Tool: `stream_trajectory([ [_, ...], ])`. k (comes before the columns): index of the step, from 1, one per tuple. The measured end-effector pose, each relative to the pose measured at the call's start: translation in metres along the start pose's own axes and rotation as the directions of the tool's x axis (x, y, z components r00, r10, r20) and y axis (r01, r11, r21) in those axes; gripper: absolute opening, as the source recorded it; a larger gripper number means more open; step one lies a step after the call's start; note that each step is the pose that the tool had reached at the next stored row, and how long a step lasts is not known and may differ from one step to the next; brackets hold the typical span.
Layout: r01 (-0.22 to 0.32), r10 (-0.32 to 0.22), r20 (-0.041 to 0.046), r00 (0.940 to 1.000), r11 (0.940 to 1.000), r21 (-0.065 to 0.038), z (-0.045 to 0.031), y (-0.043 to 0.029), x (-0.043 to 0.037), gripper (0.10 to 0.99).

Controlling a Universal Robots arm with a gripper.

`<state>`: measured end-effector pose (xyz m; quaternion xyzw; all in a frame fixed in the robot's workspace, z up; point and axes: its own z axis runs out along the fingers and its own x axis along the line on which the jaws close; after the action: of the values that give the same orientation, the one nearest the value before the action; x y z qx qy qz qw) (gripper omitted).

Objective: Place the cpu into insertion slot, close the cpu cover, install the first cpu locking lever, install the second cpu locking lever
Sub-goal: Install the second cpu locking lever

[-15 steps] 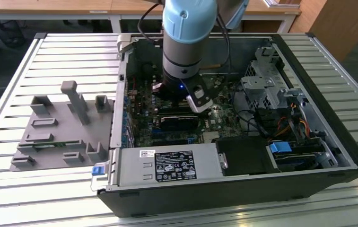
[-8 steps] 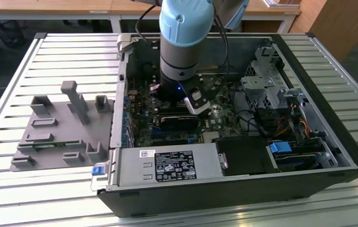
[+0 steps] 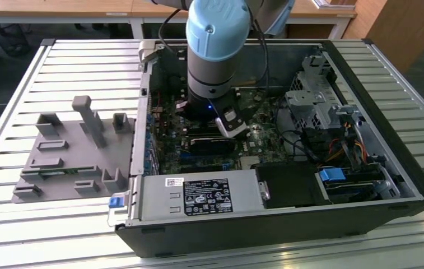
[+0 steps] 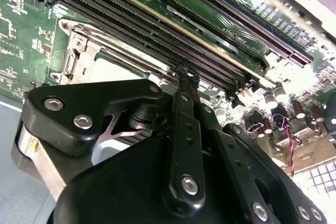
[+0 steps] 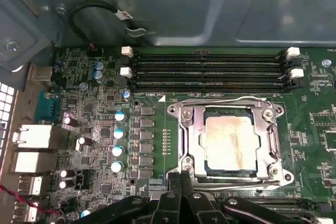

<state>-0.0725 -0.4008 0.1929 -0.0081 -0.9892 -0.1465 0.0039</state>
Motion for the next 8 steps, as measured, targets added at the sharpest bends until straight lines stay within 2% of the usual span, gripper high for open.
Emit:
stream_trajectory([
  [5,0.0,0.0,0.0001,1.0,1.0,-0.009,0.0034,-0.0009,0.0004,0.106],
  [8,0.0,0.0,-0.0004,1.0,1.0,-0.009,0.0052,-0.0017,0.0017,0.106],
])
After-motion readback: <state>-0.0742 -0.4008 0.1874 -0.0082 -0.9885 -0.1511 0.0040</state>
